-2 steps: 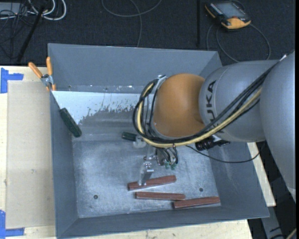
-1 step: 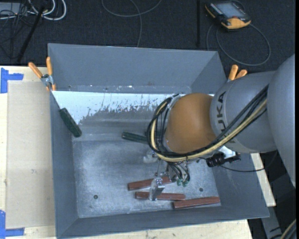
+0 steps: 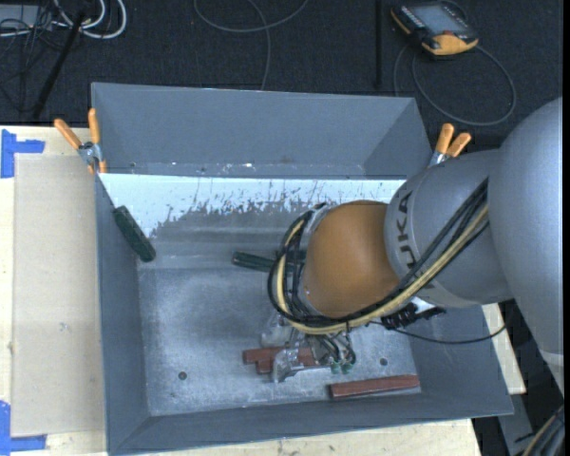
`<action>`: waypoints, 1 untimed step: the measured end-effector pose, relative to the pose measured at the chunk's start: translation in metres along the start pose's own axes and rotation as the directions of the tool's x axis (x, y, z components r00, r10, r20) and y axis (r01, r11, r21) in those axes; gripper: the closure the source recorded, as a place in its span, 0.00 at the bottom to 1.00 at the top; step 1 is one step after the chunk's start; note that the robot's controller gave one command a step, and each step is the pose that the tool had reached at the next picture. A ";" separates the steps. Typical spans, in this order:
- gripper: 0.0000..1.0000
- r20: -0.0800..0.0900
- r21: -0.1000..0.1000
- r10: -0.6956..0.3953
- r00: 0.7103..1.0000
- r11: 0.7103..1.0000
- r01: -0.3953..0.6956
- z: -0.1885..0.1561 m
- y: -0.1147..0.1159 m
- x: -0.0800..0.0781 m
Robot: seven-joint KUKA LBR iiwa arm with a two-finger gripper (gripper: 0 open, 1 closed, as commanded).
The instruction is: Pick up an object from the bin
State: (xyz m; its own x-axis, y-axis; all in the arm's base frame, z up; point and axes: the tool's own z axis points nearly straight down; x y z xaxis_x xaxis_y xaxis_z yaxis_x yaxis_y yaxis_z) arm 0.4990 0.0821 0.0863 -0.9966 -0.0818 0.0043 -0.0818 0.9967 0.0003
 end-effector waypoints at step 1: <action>1.00 0.000 0.000 0.001 1.000 1.000 -0.001 0.000 0.000 0.000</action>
Offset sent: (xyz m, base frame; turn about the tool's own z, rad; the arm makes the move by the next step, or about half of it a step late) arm 0.0119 0.0059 0.1266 -0.0301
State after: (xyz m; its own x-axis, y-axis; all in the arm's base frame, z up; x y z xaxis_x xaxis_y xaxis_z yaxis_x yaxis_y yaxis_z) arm 0.4991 0.0819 0.0863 -0.9967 -0.0807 0.0043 -0.0807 0.9967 0.0004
